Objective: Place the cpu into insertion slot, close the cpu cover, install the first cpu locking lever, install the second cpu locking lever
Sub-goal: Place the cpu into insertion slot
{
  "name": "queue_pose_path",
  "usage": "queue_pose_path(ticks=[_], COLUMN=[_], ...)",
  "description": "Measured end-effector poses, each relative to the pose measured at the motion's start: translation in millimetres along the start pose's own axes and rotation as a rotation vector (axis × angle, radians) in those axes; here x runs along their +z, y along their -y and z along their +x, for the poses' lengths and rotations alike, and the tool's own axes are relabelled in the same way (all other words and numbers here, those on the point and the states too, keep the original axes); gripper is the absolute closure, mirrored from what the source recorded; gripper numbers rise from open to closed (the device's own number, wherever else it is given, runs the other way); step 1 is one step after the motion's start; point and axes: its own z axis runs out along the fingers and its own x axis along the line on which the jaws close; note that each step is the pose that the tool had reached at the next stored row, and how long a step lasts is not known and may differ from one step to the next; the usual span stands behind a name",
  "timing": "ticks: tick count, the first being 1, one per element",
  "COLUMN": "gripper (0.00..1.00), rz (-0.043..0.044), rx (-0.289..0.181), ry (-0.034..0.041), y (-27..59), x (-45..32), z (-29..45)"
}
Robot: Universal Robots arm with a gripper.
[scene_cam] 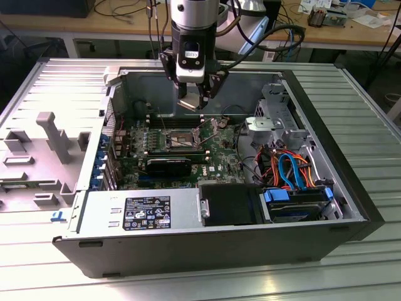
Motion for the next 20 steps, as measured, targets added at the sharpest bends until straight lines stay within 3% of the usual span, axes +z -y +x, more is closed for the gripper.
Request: queue_pose_path(ticks=[20], gripper=[0.45], rz=[-0.0007], rx=[0.034], ry=[0.003], y=[0.1], x=[0.4], z=[0.0])
